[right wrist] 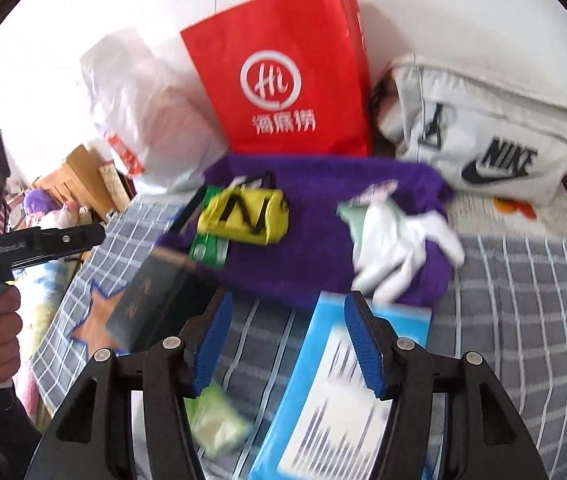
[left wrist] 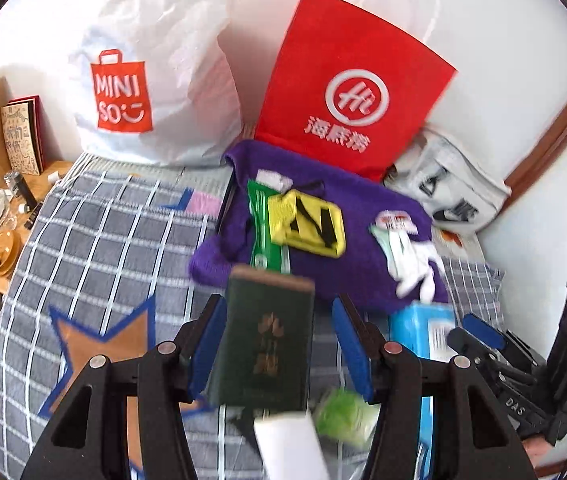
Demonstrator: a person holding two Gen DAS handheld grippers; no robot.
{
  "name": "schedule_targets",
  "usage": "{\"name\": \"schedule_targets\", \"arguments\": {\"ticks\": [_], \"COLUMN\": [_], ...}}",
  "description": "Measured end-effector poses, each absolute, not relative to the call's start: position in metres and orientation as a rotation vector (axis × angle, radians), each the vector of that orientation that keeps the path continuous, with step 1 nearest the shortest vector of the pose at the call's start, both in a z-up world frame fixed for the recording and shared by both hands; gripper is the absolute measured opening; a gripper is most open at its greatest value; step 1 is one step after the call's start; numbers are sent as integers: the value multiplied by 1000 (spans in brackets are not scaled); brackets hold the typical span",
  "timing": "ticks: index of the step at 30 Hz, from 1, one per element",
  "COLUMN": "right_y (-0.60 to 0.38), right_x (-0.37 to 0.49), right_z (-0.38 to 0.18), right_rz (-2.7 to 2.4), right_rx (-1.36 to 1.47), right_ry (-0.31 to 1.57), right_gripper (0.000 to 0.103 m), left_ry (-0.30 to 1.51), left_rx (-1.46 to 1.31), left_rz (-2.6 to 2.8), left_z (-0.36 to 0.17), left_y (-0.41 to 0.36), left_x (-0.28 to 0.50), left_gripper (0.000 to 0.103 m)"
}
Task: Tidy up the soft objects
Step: 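Reach the left gripper to the white sponge block and close on it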
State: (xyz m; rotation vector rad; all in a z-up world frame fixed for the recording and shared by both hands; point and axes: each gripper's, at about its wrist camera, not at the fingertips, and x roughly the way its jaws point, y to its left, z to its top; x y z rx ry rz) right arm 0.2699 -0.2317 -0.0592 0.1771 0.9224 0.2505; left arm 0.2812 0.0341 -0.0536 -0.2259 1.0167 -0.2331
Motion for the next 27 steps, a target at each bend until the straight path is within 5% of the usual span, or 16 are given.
{"name": "schedule_targets", "arguments": {"ticks": [27], "right_y": [-215], "right_x": [124], "right_z": [-87], "right_rz": [295], "right_rx": [203], "right_ry": [933], "right_gripper": [58], "left_ry": [1206], "left_rx": [-251], "left_rz": [-252], "left_z": [-147], "left_y": [4], "left_x": [198], "left_gripper": [62]}}
